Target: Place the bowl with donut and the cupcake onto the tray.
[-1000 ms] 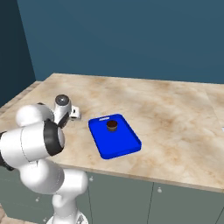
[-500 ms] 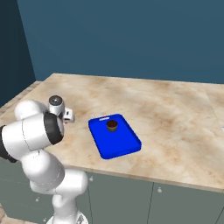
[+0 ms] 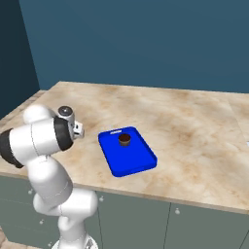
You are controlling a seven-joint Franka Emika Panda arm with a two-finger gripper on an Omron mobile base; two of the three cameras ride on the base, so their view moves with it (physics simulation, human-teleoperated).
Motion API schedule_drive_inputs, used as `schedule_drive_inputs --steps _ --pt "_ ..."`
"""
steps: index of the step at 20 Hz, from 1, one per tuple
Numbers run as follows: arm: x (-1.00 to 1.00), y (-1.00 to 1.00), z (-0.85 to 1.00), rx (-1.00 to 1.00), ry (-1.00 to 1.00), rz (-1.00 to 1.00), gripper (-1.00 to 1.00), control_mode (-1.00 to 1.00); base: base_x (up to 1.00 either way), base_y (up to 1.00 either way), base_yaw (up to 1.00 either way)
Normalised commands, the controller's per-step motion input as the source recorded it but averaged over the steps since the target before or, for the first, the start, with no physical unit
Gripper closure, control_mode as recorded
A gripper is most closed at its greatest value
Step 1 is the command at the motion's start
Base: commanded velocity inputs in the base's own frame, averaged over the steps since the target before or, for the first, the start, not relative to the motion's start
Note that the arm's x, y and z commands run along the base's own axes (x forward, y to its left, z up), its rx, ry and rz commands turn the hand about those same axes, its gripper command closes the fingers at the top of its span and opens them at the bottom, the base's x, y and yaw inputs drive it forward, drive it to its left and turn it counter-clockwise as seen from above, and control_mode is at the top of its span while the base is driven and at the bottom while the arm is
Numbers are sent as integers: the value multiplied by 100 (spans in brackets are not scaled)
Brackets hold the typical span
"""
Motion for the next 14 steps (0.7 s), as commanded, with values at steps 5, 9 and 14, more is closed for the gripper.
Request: schedule_drive_inputs --steps 5,9,14 --pt "27 10 -18 3 5 0 -100 -100 0 0 0" --pt "26 27 -8 2 2 0 100 -100 0 0 0" --pt "13 18 -10 7 0 0 100 -100 0 0 0"
